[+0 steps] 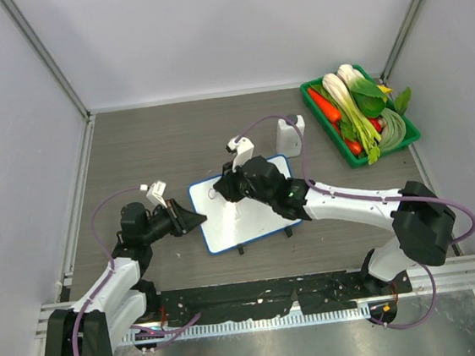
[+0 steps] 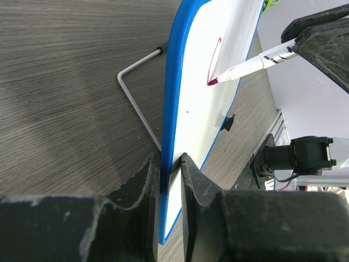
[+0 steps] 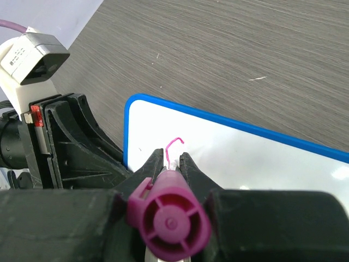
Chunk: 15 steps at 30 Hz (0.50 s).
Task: Write a sentence on the whiteboard
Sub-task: Write with the whiteboard marker on the whiteboard.
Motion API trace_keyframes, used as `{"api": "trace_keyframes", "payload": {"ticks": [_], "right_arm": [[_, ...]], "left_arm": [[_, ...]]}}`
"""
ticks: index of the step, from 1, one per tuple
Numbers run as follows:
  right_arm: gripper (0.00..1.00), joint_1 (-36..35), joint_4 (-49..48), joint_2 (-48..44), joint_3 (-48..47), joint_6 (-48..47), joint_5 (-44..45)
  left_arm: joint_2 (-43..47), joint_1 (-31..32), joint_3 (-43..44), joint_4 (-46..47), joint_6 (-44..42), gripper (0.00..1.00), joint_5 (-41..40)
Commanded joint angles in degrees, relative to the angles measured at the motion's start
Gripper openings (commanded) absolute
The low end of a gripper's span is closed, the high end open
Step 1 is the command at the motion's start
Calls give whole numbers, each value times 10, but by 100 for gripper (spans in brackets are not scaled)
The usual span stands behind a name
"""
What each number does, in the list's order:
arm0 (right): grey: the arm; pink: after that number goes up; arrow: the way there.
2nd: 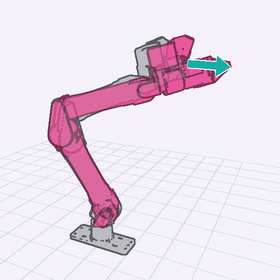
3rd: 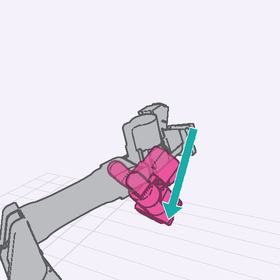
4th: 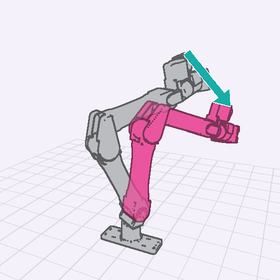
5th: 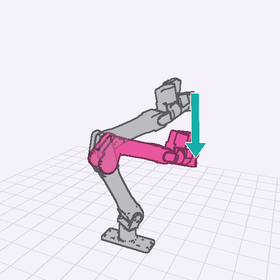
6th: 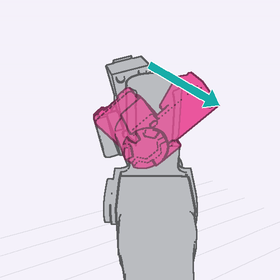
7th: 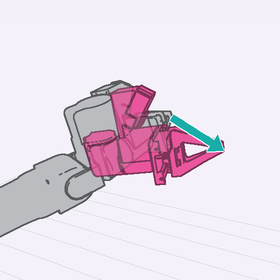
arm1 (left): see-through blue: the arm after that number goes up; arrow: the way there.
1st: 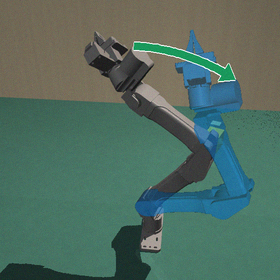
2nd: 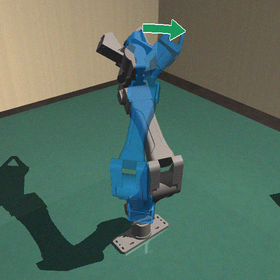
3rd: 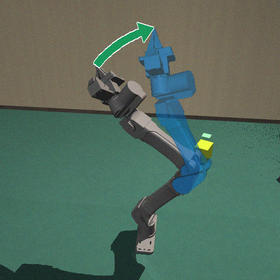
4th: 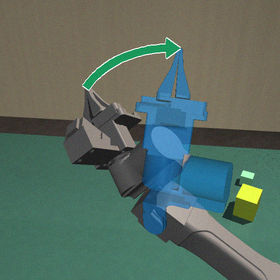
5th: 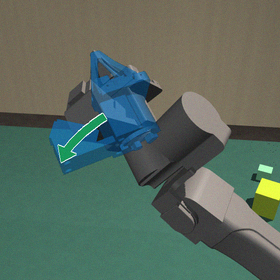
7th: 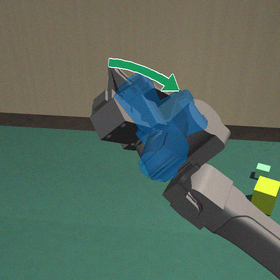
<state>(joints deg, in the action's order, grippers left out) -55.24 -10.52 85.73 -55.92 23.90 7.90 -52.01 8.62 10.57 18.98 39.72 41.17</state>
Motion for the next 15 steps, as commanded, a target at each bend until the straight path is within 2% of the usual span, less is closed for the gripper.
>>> {"api": "trace_keyframes", "payload": {"ticks": [1, 15], "right_arm": [[2, 2, 20, -21, 13, -12, 40], [1, 1, 36, -15, 17, -19, 2]], "left_arm": [[5, 1, 1, 17, -11, 0, -5], [1, 0, 2, 19, -11, 0, -5]]}}
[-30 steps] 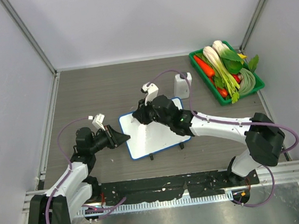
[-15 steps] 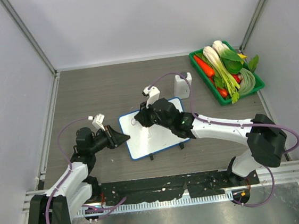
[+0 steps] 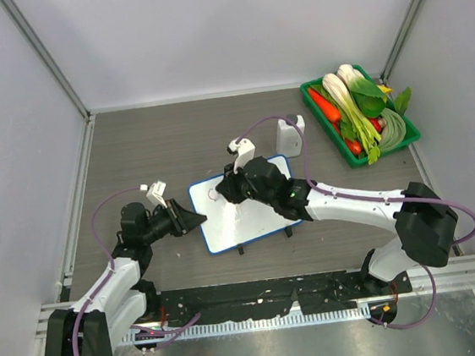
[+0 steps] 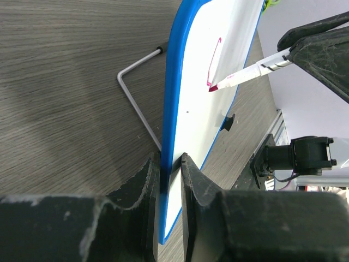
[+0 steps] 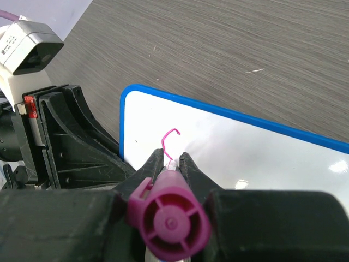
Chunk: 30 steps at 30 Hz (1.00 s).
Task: Write a sentence on the whiteboard
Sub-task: Write with the whiteboard marker on the whiteboard.
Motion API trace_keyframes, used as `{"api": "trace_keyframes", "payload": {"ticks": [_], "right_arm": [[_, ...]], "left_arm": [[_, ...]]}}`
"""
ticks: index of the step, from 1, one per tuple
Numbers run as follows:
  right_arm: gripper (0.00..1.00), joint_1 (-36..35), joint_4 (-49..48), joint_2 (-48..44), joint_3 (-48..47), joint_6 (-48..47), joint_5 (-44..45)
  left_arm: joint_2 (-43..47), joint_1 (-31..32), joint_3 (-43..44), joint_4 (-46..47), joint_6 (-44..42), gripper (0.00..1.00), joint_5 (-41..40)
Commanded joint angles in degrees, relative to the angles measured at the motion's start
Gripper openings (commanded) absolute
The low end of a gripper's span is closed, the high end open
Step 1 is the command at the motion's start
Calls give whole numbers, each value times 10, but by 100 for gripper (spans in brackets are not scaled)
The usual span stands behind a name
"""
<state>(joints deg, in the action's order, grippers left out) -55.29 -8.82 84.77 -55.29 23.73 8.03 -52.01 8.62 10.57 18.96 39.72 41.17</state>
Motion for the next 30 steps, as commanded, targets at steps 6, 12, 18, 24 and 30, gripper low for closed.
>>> {"api": "trace_keyframes", "payload": {"ticks": [6, 12, 18, 24, 30], "right_arm": [[1, 0, 12, 0, 9, -12, -14], [1, -2, -4, 14, -1, -2, -27], [1, -3, -16, 26, -14, 12, -28], [1, -3, -25, 16, -23, 14, -15], [1, -3, -37, 12, -32, 24, -40]], "left_arm": [[-1, 0, 2, 20, -11, 0, -3], [-2, 0, 2, 20, -11, 0, -3], [0, 0, 2, 20, -11, 0, -3], [2, 1, 2, 20, -11, 0, -3], [0, 1, 2, 20, -11, 0, -5]]}}
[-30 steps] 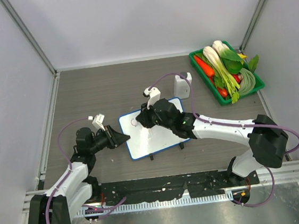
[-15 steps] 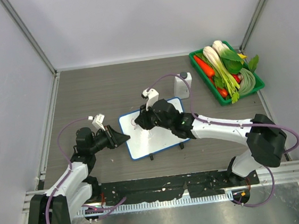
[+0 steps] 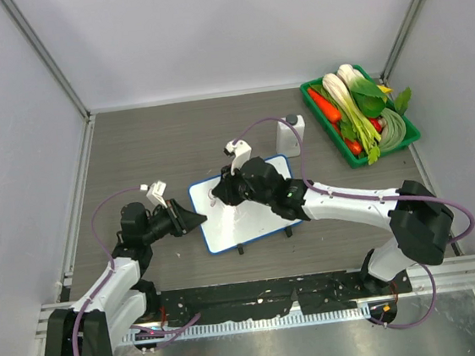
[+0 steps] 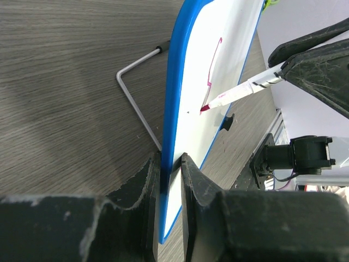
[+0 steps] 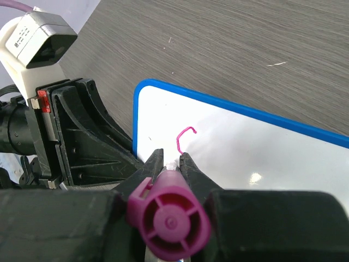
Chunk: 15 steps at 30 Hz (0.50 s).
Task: Write a sentence on the whiteboard
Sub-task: Write with the whiteboard marker on the whiteboard.
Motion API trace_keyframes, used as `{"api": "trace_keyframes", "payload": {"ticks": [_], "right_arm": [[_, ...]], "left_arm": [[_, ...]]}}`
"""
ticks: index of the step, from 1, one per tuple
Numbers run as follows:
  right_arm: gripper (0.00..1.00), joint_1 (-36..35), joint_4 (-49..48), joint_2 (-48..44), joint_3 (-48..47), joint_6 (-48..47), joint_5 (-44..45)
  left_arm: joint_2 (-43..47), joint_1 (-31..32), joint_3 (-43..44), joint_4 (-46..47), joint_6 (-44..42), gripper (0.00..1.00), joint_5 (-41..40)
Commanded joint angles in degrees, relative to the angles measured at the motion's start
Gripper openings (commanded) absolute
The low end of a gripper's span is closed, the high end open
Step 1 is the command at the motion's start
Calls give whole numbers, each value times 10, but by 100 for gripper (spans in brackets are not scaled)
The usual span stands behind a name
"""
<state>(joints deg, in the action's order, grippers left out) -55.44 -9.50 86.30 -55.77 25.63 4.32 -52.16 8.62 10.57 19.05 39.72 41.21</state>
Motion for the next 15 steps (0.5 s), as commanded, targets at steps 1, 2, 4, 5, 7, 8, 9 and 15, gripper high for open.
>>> {"api": "trace_keyframes", "payload": {"ticks": [1, 2, 4, 5, 7, 8, 9, 15], "right_arm": [[2, 1, -33, -3, -27, 7, -4], [1, -1, -39, -6, -24, 12, -9], [1, -1, -45, -12, -22, 18, -12], [2, -1, -47, -20, -21, 21, -12], [2, 0, -48, -31, -18, 21, -9], [1, 1, -47, -35, -17, 21, -5], [1, 0, -48, -42, -16, 20, -2], [1, 1, -25, -49, -21, 0, 38]], "left_arm": [[2, 0, 2, 20, -11, 0, -5], [3, 0, 2, 20, -12, 0, -6], [5, 0, 2, 18, -12, 0, -5], [6, 0, 2, 18, -12, 0, -5], [9, 1, 1, 17, -12, 0, -5], [9, 1, 1, 17, -12, 0, -6], [11, 1, 1, 17, -12, 0, -6], [12, 1, 1, 15, -12, 0, -6]]}}
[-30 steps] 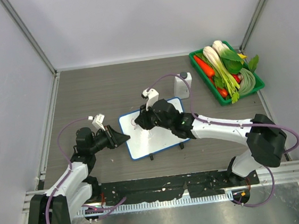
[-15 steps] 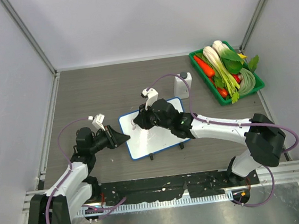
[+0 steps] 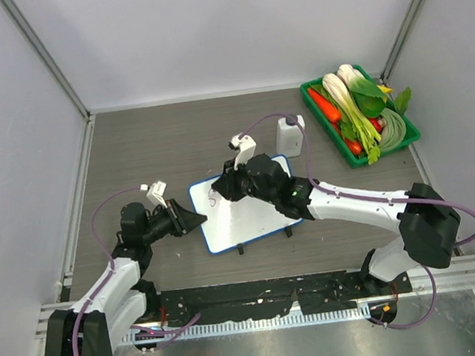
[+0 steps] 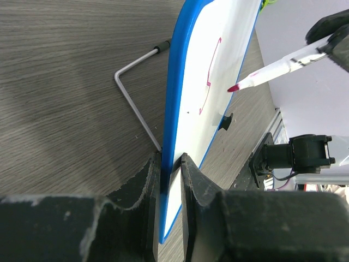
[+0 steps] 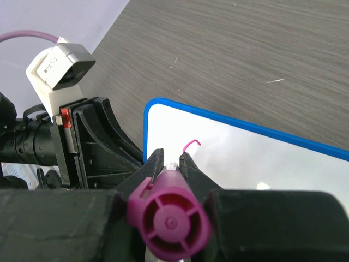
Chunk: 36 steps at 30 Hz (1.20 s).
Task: Write a sentence on the whiteboard
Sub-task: Write with the whiteboard marker on the whiteboard.
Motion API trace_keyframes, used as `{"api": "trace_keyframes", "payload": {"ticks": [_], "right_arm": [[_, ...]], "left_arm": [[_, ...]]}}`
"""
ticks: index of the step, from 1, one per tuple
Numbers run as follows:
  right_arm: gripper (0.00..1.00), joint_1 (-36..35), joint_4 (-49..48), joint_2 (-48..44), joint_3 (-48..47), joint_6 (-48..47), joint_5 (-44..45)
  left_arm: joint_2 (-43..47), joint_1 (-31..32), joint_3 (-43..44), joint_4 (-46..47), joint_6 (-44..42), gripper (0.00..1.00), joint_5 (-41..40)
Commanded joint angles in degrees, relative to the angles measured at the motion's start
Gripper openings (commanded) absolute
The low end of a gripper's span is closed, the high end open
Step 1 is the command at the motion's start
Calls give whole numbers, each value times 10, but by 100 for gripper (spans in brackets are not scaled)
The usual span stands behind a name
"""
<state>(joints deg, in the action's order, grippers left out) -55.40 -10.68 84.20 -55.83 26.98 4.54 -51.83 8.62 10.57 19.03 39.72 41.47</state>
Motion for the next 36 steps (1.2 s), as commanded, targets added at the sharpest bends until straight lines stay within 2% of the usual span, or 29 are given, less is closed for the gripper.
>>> {"api": "trace_keyframes", "payload": {"ticks": [1, 13, 36], "right_arm": [[2, 1, -15, -30, -17, -14, 42], [1, 3, -5, -38, 1, -18, 92], [2, 3, 2, -36, 7, -19, 71]], "left_arm": [[9, 0, 1, 15, -12, 0, -9], [5, 0, 1, 15, -12, 0, -8], [6, 0, 1, 15, -12, 0, -9]]}}
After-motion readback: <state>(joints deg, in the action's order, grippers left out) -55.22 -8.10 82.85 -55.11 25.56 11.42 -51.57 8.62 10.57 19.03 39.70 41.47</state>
